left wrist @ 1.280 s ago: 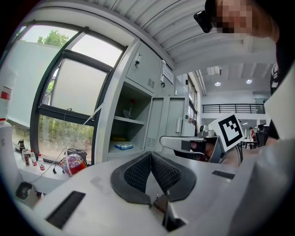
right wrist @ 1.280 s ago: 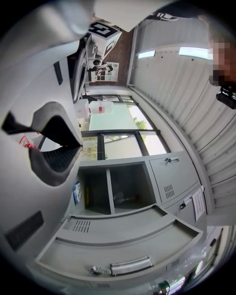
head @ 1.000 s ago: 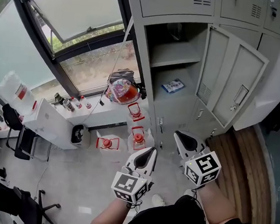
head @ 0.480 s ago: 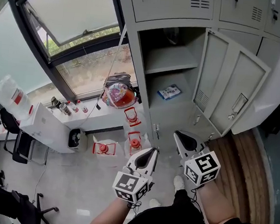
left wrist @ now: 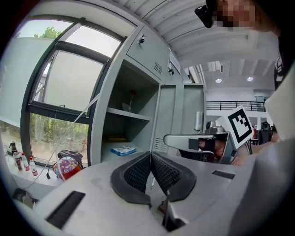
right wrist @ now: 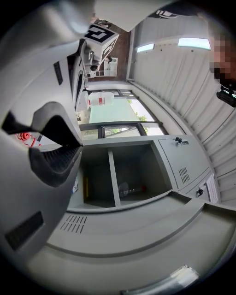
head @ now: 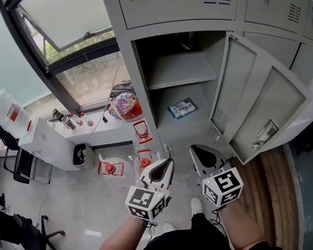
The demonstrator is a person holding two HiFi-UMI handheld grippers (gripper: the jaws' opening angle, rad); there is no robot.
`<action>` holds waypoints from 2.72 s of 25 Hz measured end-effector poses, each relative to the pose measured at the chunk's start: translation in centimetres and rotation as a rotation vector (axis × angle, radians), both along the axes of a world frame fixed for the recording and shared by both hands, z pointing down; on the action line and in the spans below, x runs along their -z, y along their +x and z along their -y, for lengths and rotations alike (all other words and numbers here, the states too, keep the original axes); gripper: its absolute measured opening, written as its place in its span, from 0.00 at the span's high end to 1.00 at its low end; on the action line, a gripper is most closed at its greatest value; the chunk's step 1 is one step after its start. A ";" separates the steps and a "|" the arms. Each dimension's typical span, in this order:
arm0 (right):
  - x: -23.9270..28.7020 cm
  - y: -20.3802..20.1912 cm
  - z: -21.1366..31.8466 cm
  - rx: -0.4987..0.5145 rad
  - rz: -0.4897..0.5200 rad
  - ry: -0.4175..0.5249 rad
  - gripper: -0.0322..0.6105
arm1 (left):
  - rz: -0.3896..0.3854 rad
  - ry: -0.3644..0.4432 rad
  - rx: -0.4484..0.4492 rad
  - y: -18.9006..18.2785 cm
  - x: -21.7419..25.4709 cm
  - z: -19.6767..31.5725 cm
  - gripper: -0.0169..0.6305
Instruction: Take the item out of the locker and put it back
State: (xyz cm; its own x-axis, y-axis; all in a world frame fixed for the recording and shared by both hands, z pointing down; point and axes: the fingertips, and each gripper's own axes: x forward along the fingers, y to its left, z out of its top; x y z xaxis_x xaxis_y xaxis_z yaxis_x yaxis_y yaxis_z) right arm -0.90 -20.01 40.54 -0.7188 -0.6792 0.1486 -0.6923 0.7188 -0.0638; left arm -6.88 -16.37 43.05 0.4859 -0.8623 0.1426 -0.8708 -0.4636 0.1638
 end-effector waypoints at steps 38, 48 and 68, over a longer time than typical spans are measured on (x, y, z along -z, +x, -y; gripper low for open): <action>-5.5 3.0 9.8 0.019 -0.046 -0.112 0.87 | 0.429 -0.174 0.164 1.3 -8.0 23.0 0.68; -5.9 3.6 9.5 0.023 -0.045 -0.128 0.87 | 0.461 -0.254 0.170 1.1 -10.2 24.1 0.67; -6.3 3.6 8.7 0.043 -0.041 -0.144 0.87 | 0.497 -0.238 0.215 0.1 -11.0 24.1 0.80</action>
